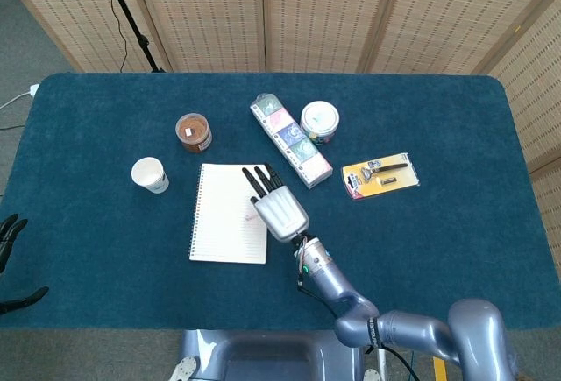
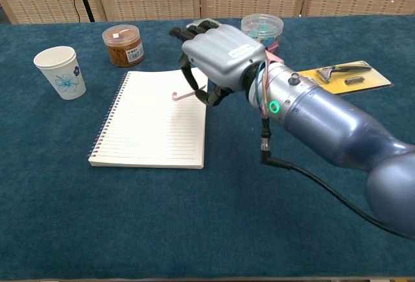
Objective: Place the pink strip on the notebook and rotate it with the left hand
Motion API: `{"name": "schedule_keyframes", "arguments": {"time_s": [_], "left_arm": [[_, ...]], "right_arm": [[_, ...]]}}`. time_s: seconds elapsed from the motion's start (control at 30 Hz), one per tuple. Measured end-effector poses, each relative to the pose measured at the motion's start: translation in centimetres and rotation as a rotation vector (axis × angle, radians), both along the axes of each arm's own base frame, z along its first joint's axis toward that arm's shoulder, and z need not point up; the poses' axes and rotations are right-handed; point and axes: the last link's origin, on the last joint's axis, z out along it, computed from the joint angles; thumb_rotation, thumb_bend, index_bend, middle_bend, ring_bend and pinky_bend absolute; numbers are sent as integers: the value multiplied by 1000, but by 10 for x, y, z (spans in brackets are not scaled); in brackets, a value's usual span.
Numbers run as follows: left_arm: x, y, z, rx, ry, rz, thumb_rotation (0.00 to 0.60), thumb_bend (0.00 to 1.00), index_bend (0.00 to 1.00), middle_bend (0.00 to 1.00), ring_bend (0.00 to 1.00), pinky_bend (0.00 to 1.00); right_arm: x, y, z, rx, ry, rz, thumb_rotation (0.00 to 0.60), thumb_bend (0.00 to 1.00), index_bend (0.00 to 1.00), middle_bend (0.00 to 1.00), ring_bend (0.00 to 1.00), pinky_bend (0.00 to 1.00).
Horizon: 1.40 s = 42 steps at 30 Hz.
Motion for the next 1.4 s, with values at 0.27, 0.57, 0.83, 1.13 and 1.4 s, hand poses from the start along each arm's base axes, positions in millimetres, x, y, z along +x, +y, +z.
{"name": "schedule_keyframes", "arguments": {"time_s": [0.27,0.57,0.83,1.13,1.4], "left_arm": [[-2,-3,2,3,-4,4,600,0,0,0,0,0],[-5,-3,3,2,3,7,600,0,0,0,0,0],[-5,-3,4,6,0,9,600,0,0,0,0,0],[-5,-4,4,5,0,6,600,0,0,0,0,0],[-4,-5,3,1,0,1,600,0,0,0,0,0]], "right_arm": [[12,13,-28,-11,74,68,600,566,612,12,0,35],[6,15,-44,-11,108,53,600,565,635,17,0,45],[5,12,-45,-29,98,38,600,565,102,0,0,31],[2,13,-38,-33,89,36,600,544,3,0,0,18],[5,17,-23,-87,68,74,600,500,3,0,0,18]]}}
